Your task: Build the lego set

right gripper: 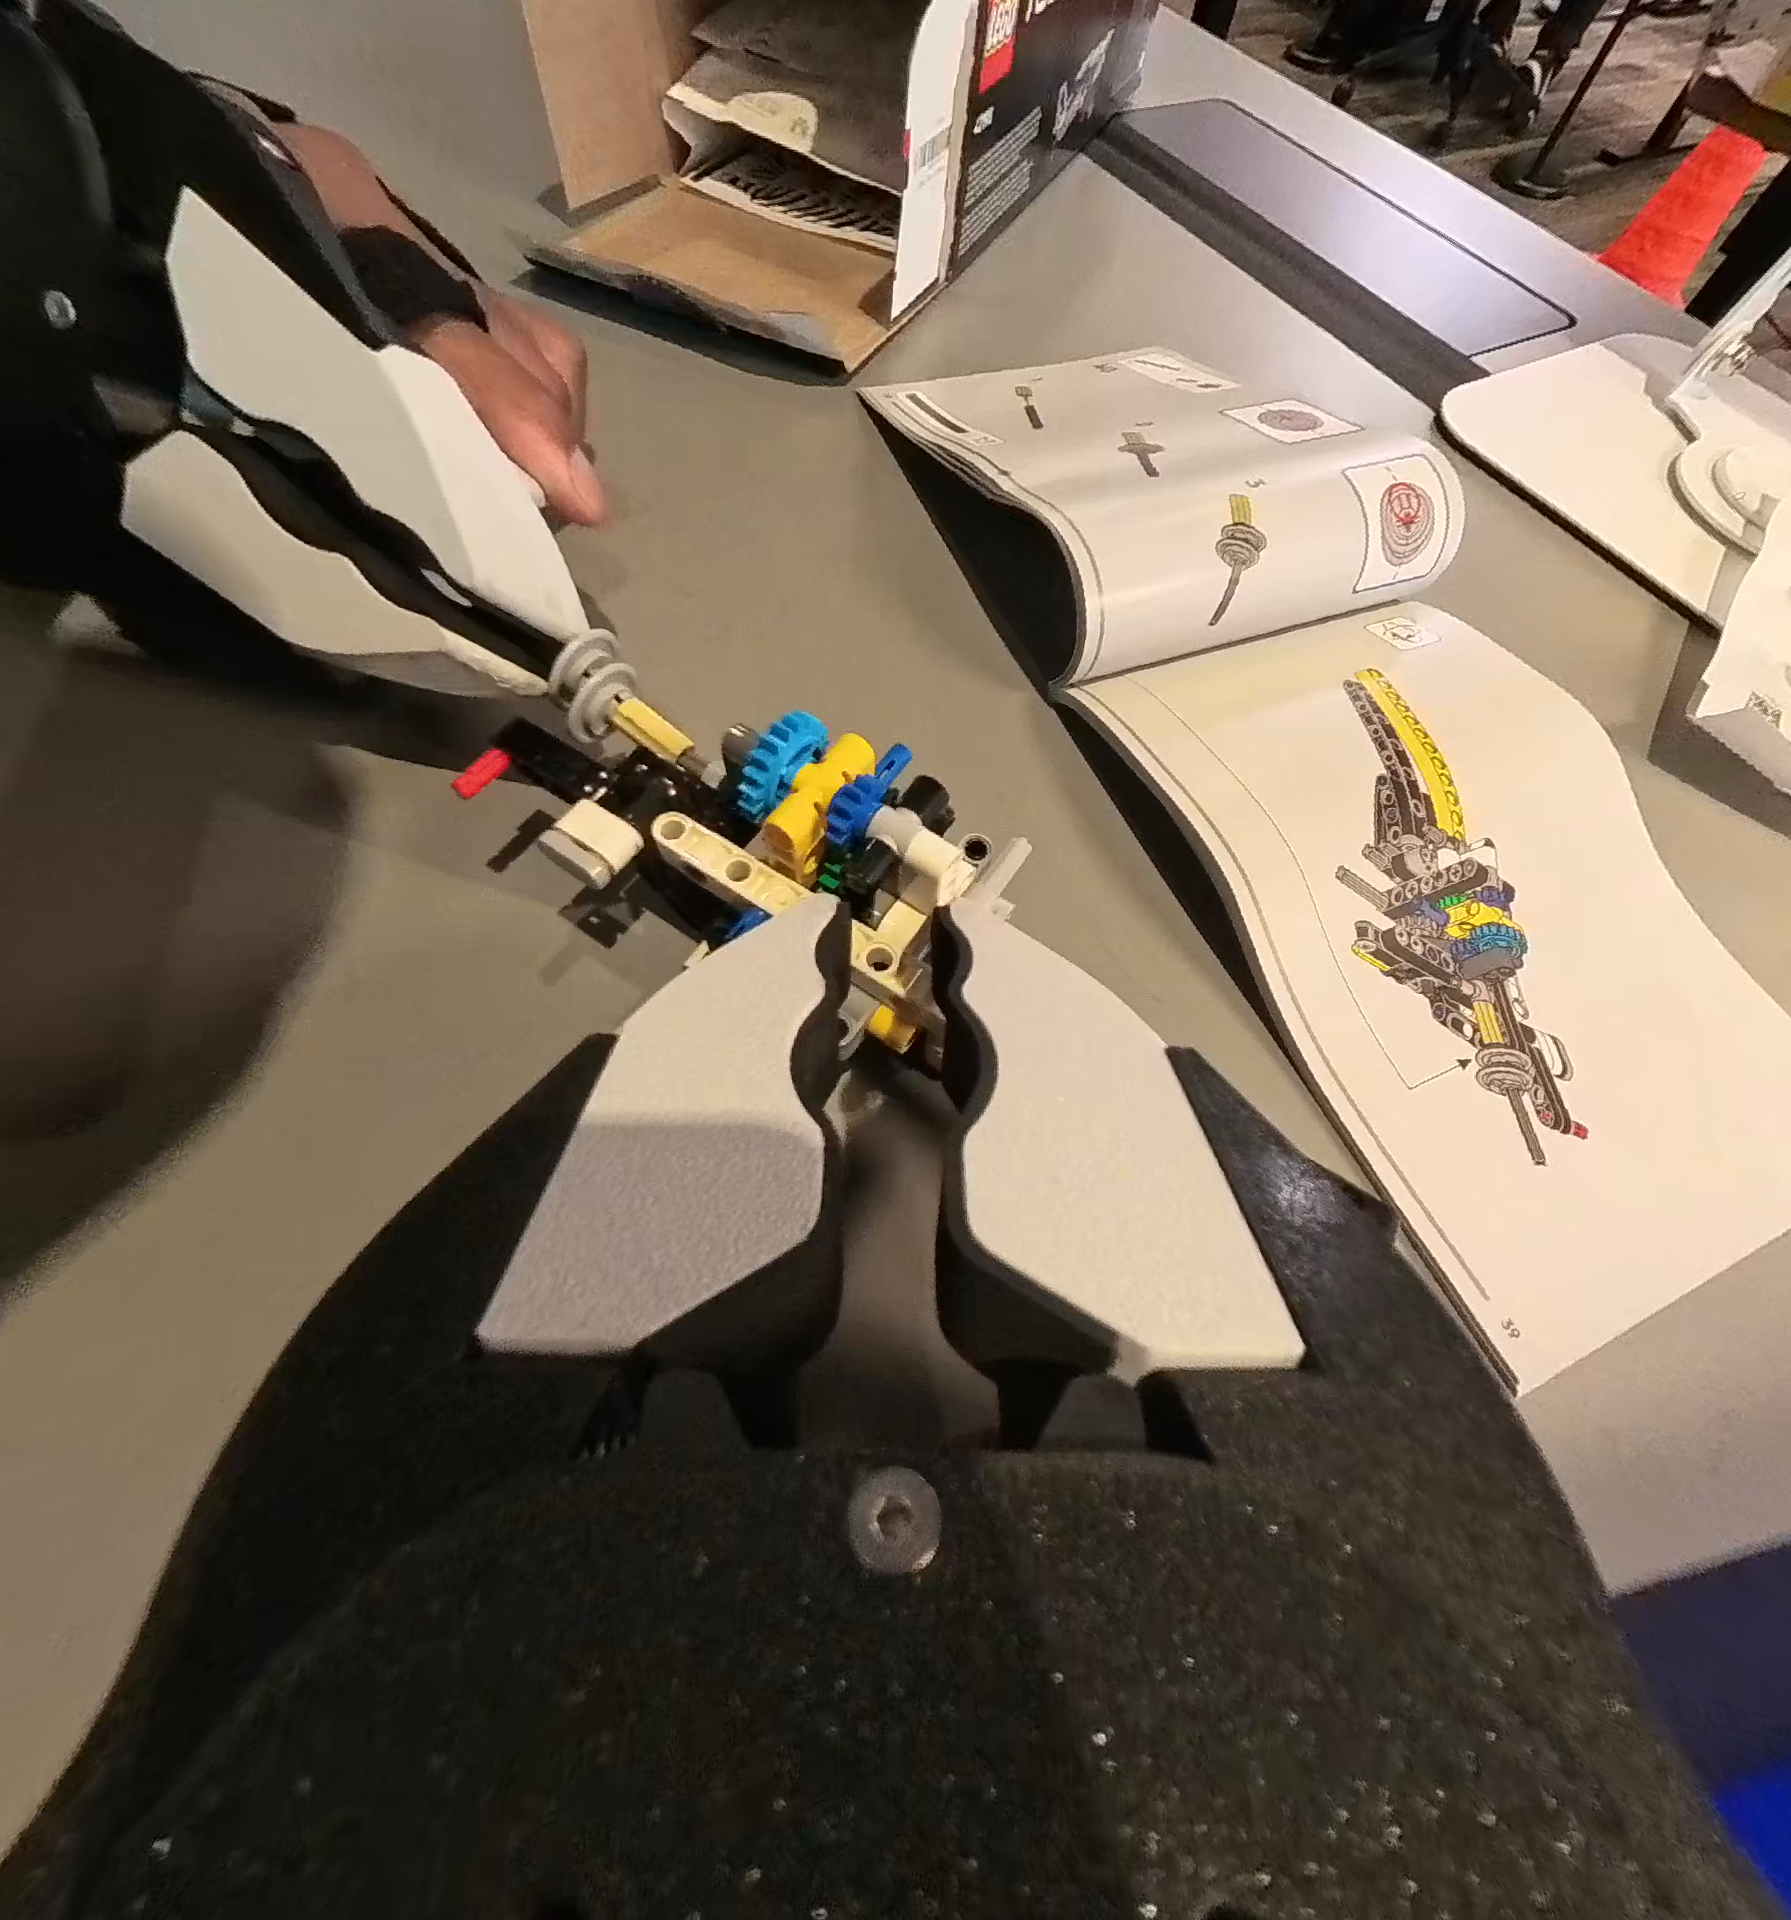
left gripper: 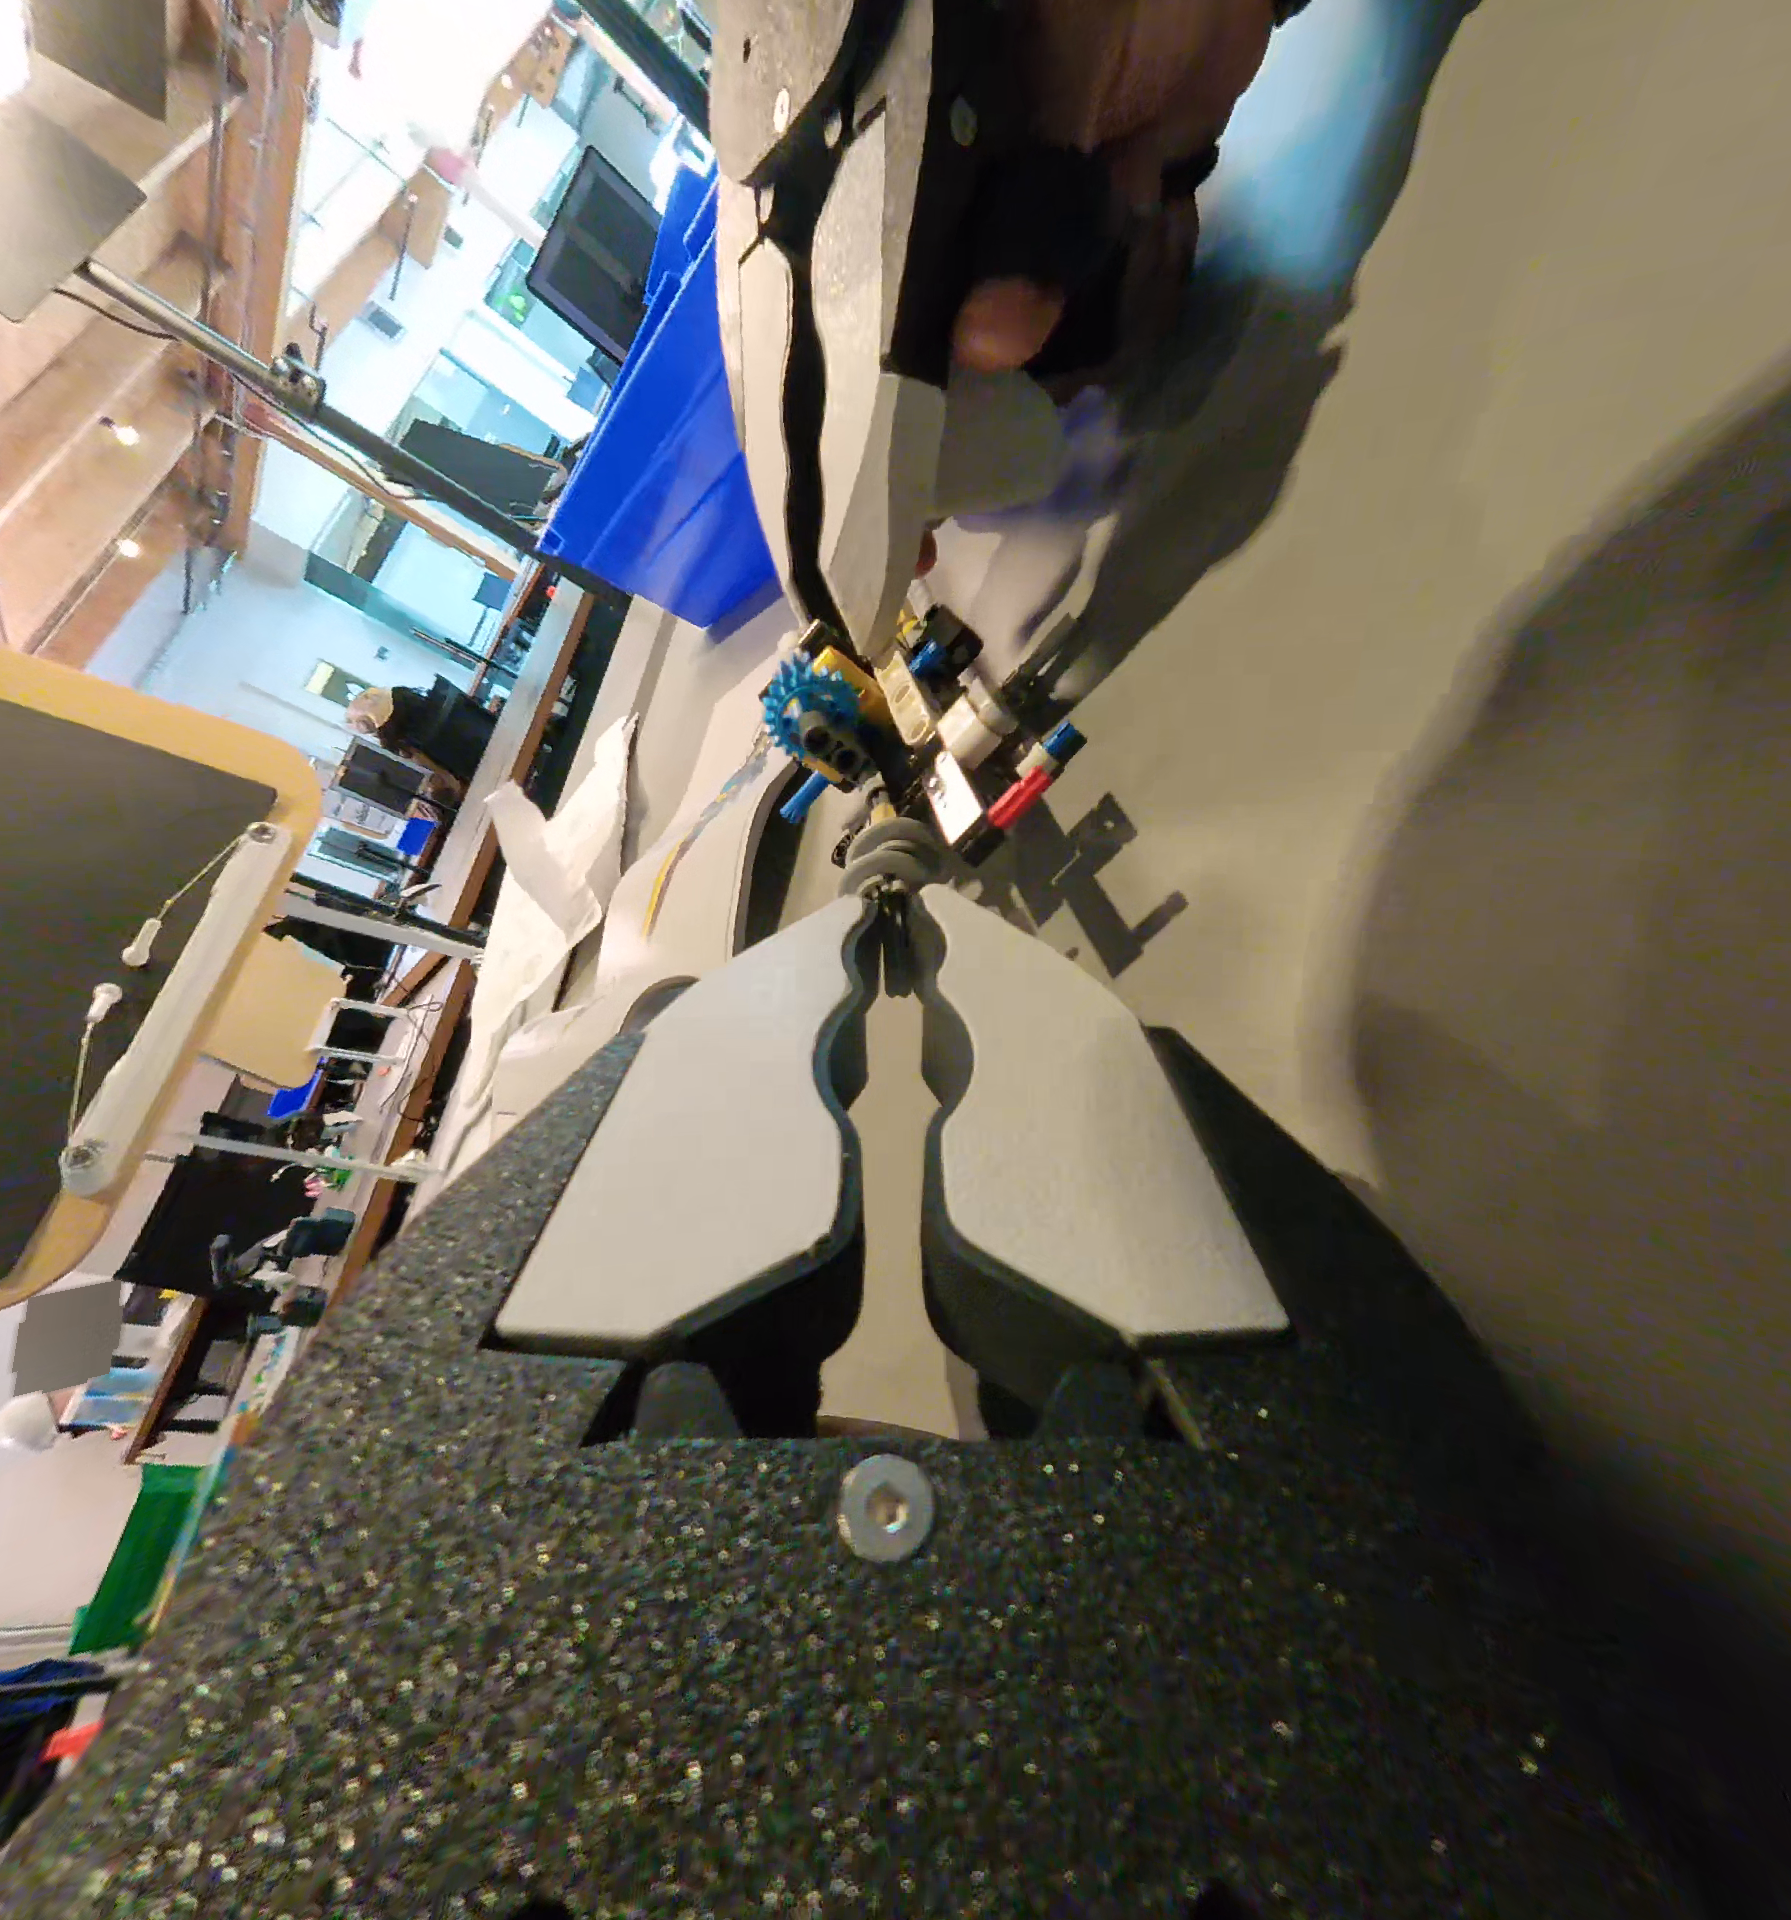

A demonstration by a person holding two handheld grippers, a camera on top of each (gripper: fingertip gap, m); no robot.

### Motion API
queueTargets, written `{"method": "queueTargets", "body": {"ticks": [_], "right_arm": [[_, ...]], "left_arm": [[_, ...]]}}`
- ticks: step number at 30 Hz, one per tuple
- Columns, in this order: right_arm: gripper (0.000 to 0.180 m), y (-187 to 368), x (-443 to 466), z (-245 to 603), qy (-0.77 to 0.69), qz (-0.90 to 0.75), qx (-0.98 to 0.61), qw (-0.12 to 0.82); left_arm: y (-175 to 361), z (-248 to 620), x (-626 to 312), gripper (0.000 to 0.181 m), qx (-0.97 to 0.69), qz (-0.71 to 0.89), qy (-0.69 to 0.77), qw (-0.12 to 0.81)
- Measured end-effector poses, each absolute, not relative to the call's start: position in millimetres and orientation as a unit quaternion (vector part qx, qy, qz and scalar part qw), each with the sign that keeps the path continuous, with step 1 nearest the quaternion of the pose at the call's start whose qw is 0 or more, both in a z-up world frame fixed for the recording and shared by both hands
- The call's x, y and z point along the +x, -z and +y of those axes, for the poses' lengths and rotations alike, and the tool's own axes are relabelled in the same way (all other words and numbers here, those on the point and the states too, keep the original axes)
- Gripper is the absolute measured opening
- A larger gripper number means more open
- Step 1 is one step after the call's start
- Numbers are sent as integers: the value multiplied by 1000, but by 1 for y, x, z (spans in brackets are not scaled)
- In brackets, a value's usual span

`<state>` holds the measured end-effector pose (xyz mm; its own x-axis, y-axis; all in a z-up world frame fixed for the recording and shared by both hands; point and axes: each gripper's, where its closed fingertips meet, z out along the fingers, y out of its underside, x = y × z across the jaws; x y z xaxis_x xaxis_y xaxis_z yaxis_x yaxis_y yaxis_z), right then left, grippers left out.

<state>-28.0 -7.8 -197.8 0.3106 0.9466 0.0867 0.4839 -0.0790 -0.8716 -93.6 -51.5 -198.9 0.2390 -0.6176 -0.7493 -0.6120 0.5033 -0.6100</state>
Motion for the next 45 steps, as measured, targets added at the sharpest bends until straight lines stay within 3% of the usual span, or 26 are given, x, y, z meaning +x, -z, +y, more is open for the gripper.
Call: {"method": "queueTargets", "body": {"ticks": [5,45], "right_arm": [[4,198,-28,-9,-250,-528,-678,447],[3,198,-27,-9,-237,-526,-682,450]], "left_arm": [[200,-54,-89,4,-505,615,5,605],[208,-56,-87,7,-581,580,10,571]]}}
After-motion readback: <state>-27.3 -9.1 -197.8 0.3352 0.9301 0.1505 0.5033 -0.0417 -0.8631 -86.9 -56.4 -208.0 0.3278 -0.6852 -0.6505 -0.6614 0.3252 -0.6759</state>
